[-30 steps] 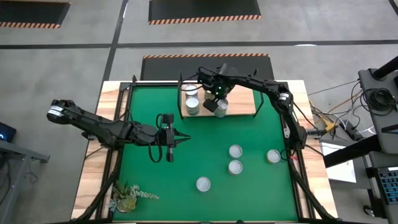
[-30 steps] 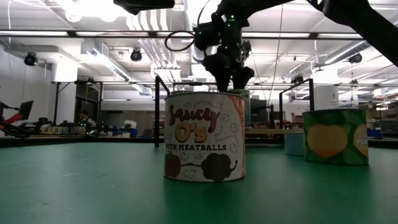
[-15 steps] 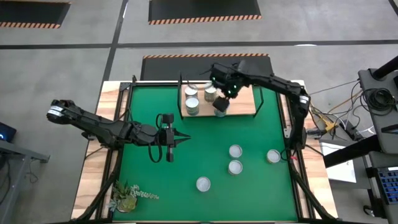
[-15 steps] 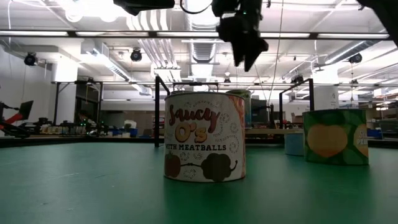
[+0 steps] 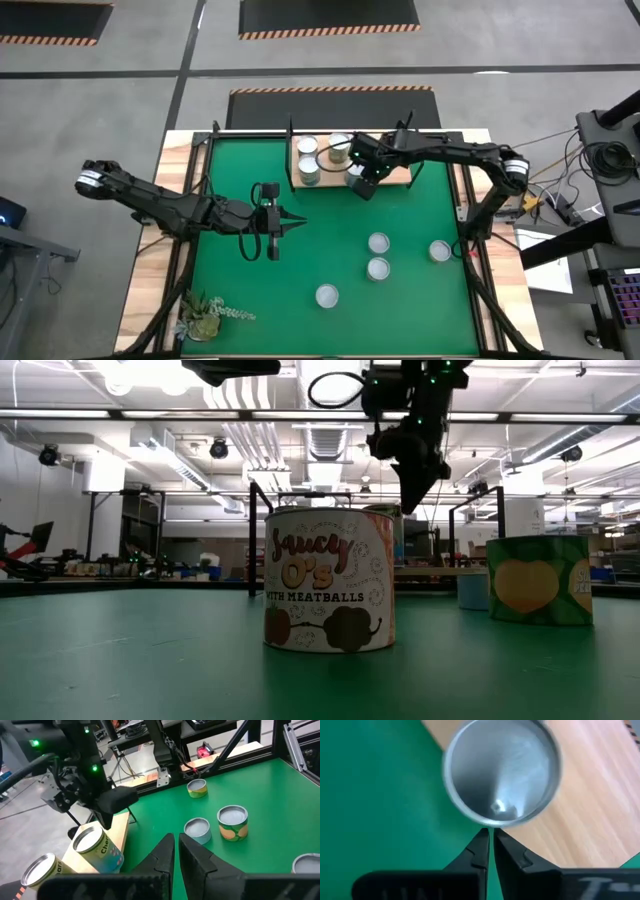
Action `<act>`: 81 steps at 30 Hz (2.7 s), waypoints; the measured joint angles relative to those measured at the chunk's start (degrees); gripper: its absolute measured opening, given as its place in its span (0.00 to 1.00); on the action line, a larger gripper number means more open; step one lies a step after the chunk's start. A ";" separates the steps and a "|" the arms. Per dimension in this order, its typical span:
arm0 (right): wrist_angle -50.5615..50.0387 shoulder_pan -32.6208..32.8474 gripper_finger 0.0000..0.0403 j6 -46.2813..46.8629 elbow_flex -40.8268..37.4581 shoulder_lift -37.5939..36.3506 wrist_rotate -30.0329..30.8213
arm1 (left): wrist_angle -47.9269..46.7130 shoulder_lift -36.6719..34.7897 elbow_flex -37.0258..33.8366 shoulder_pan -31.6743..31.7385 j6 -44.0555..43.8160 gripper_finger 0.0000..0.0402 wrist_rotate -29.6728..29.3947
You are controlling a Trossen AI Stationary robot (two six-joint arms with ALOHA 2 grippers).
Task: Pick and place cans onto a shelf
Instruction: Put the canned cherries on the shelf, then put the canned peaches on the shelf
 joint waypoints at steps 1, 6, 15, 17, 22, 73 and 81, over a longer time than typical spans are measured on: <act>0.72 -0.19 0.03 0.18 -0.48 -0.07 0.48 | 0.00 0.00 0.00 -0.02 -0.02 0.02 0.00; 5.20 -0.07 0.02 -0.14 -1.99 -0.02 1.24 | 0.23 0.00 0.00 -0.02 -0.02 0.02 0.05; 7.74 0.02 0.02 -1.48 -2.05 -0.01 1.42 | 0.27 0.00 0.00 -0.01 -0.02 0.02 0.15; 7.46 0.02 0.02 -1.91 -2.05 -0.01 1.41 | 0.31 0.00 0.00 -0.01 -0.02 0.02 0.15; 5.59 -0.14 0.02 -2.50 -2.31 -0.01 3.71 | 0.44 0.00 0.00 0.00 -0.02 0.02 0.15; 16.04 -0.07 0.02 -4.71 -2.77 -0.40 9.36 | 0.33 0.00 0.00 -0.02 -0.04 0.02 0.15; 14.70 3.98 0.02 -1.52 -1.73 -6.48 9.84 | 0.26 0.00 0.00 -0.02 -0.04 0.02 0.13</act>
